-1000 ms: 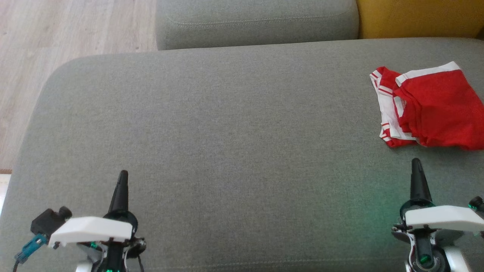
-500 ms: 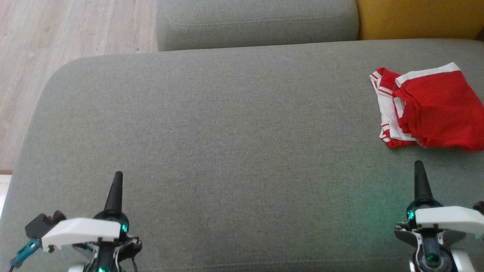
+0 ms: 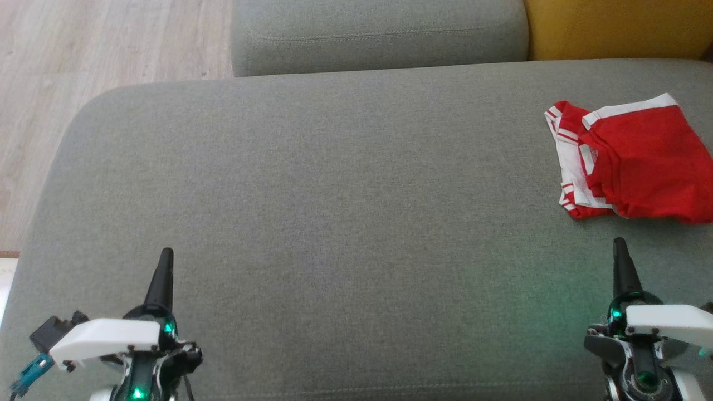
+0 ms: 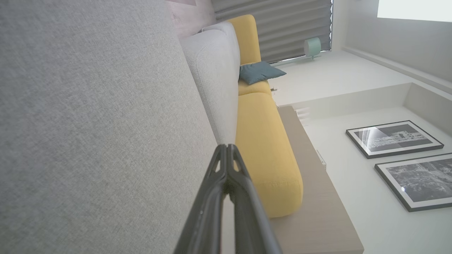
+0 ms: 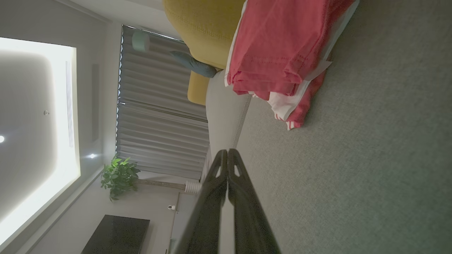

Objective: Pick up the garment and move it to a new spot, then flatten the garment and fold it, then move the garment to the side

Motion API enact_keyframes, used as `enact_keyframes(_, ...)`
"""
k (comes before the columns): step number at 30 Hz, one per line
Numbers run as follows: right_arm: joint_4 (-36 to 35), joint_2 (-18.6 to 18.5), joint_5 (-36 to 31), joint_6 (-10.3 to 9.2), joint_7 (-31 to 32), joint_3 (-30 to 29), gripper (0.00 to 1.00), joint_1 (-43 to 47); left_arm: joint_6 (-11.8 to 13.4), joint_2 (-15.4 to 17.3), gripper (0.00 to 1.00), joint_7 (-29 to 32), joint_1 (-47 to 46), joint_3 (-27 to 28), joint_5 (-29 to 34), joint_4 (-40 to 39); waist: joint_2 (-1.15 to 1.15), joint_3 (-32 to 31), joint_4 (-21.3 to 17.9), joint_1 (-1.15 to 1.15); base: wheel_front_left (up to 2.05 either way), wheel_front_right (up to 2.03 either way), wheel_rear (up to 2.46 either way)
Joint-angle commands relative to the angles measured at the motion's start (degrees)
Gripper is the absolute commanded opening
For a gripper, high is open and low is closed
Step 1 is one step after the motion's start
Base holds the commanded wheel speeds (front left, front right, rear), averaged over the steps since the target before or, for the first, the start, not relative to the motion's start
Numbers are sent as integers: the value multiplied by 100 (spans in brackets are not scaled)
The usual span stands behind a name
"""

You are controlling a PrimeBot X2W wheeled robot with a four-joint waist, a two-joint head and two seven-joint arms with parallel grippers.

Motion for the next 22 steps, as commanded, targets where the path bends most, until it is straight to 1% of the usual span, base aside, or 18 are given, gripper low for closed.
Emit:
enact_keyframes(1,-183,-96,191,32,73,53,0,-344,-36,93,0,51,-325,239,-155,-163,0,-2,1,0,0,0,0)
enact_keyframes(22,-155,-92,1504,38,413,-64,0,-390,-131,95,0,398,-434,521,-1260,-47,0,-34,10,0,0,0,0)
